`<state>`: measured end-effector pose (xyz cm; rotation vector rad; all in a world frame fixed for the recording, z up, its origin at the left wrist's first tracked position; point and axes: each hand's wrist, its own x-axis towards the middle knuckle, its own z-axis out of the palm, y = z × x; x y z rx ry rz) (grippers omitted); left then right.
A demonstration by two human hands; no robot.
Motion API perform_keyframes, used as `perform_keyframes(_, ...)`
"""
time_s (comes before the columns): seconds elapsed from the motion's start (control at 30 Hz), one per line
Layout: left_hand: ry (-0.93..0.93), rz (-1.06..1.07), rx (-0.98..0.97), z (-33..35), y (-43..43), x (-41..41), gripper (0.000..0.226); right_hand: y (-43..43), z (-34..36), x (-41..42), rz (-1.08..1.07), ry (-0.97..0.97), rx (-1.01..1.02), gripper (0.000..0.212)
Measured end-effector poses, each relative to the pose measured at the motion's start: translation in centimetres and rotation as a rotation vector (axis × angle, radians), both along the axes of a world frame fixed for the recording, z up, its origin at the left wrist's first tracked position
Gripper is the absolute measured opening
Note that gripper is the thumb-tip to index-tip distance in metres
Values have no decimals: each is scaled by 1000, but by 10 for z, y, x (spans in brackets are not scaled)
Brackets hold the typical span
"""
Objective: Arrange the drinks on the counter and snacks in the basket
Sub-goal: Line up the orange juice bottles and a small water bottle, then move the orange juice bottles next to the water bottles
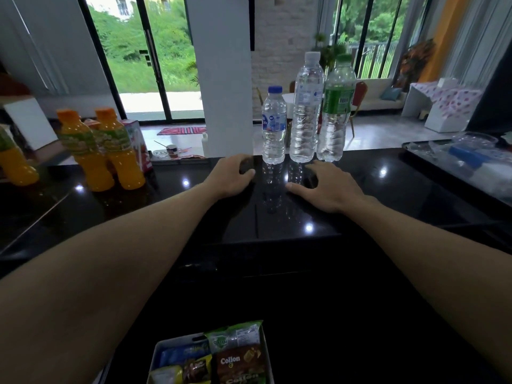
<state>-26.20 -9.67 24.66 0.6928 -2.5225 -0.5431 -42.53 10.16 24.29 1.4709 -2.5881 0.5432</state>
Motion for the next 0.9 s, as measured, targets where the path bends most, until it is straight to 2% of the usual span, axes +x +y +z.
perform_keyframes(0.17,-112,63,-109,4,-7,54,49,2,7,17,90,46,-54,72)
perform_keyframes(0.53,-153,236,-51,10,-10,185,52,-46,20,121,260,-134,-66,82)
perform_keyframes(0.9,-223,416,37,20,-63,295,56,-121,17,221,385,-236,-58,76)
